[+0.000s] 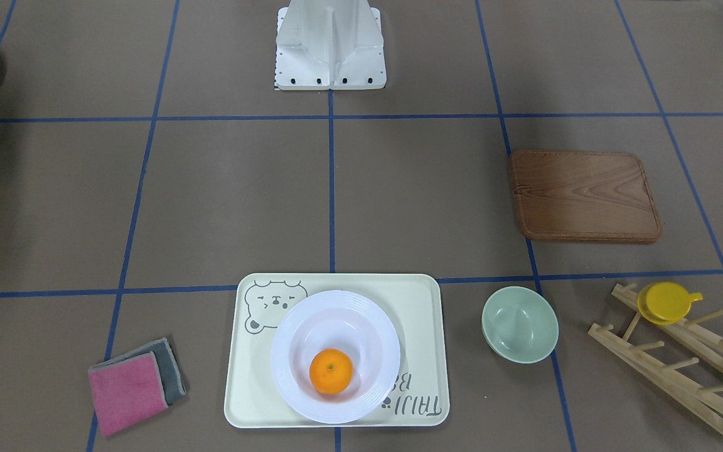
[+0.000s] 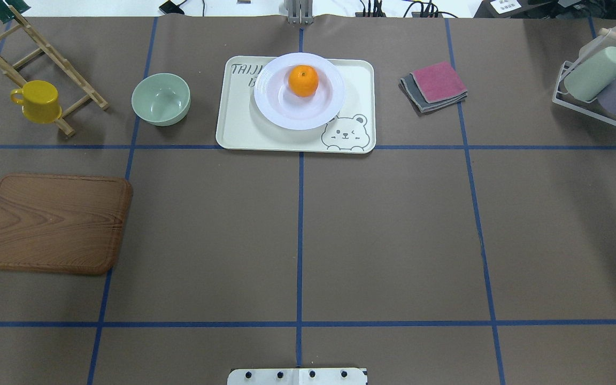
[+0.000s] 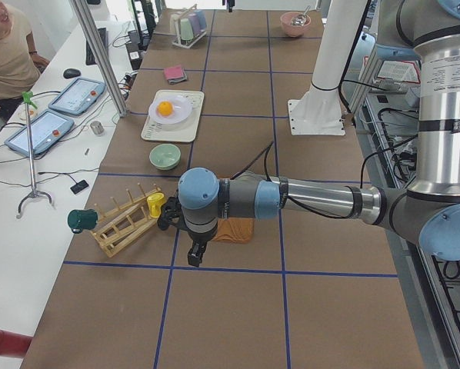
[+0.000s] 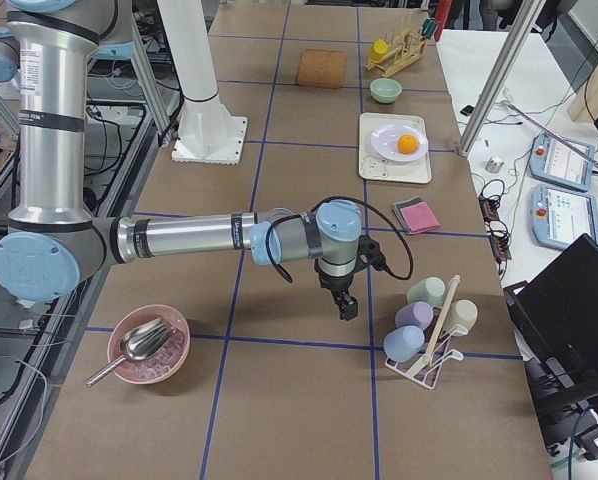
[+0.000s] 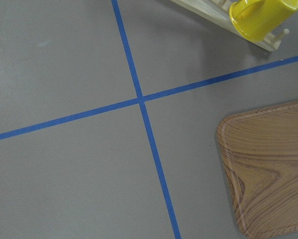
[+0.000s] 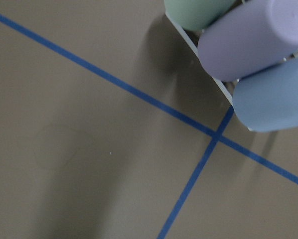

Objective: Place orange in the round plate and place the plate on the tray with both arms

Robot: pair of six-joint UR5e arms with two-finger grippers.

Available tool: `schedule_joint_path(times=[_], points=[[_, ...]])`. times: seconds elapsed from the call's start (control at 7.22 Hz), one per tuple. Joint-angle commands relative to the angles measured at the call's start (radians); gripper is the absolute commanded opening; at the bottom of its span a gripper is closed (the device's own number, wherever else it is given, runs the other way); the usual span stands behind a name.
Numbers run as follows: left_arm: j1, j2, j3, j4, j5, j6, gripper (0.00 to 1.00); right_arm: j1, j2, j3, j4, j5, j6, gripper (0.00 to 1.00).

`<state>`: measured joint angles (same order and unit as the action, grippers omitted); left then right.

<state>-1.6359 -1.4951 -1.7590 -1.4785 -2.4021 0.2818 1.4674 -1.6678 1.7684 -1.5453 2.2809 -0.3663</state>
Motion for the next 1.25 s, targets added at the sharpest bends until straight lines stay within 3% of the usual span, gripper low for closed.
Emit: schedule_joint_path(times=[0.0,1.11], points=[[0.001,0.015,-0.002,0.000,0.000,-0.001,1.00,0.063,0.005,0.006,-0.194,-0.001,-0.132,1.00],[0.001,0.019,-0.004,0.000,0.000,-0.006,1.00,0.065,-0.009,0.006,-0.193,-0.001,-0.117,1.00]])
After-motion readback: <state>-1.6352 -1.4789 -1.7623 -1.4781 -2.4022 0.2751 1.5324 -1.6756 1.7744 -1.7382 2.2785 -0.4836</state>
